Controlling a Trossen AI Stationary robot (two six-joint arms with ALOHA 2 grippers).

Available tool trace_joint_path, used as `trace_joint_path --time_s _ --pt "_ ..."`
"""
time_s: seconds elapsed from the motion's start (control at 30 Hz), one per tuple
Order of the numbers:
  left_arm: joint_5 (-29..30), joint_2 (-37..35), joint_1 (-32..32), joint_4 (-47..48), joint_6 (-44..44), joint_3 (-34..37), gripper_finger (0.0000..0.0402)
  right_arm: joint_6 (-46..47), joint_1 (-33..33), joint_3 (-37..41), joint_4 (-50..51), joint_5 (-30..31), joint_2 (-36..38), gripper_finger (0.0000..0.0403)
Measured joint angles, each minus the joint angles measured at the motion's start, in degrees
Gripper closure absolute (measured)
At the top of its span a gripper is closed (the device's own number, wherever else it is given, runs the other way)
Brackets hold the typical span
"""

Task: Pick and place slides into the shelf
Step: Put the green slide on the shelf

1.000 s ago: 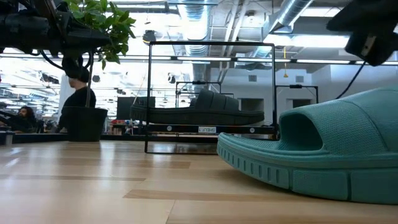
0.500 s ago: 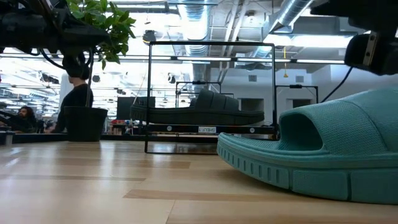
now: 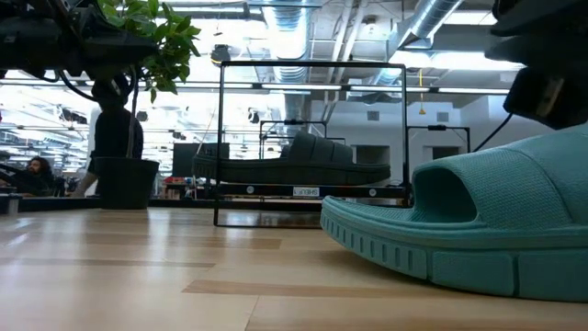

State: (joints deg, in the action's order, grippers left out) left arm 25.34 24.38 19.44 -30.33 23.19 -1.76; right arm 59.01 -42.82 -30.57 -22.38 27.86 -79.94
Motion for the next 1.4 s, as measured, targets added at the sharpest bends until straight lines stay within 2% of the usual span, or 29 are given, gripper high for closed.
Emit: trace_joint_path --time_s 0.2,0.4,0.57,1.4 --pt "-0.1 0.0 0.0 0.0 0.2 0.0 0.0401 7.1 -1.3 0.0 -0.7 -5.3 0.0 0.0344" --pt "-0.1 0.0 0.0 0.0 0.4 0.0 0.0401 17.0 -4.3 0.0 -0.8 -5.6 0.0 0.0344" --pt "-0.1 0.0 0.0 0.0 0.4 0.0 0.0401 21.9 -4.3 0.0 -0.6 -5.5 0.0 0.0344" --pt "-0.1 0.0 0.0 0.1 0.1 0.0 0.0401 33.8 -4.3 0.0 4.8 -5.6 0.0 0.0344"
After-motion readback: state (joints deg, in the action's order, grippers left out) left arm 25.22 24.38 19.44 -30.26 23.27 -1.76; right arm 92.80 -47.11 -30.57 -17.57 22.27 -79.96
